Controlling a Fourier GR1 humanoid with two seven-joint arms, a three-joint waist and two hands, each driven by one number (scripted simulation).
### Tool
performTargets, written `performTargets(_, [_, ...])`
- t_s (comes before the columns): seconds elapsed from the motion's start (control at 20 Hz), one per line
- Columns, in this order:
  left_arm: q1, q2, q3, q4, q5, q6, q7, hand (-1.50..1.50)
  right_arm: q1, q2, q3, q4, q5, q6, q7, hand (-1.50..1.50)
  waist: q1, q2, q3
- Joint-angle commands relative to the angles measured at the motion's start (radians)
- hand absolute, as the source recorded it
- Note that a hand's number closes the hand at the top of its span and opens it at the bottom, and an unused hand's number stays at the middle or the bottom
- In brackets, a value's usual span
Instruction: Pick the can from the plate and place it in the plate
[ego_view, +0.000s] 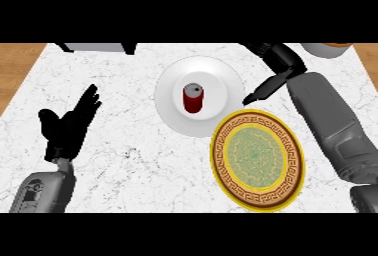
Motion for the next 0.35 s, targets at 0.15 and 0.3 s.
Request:
performTargets(0.15, [-0.01, 0.0, 0.013, 0.054, -0.002, -0.008, -0.049, 0.0, 0.003, -0.07, 0.017, 0.042, 0.034, 0.073, -0.086, -1.5, 0.008, 0.007, 0.0])
performTargets(0.3, [-0.02, -0.026, -0.013, -0.003, -0.019, 0.026, 0.008, 0.0, 0.035, -0.07, 0.031, 0.049, 0.052, 0.047, -0.121, -1.5, 0.014, 0.007, 0.001])
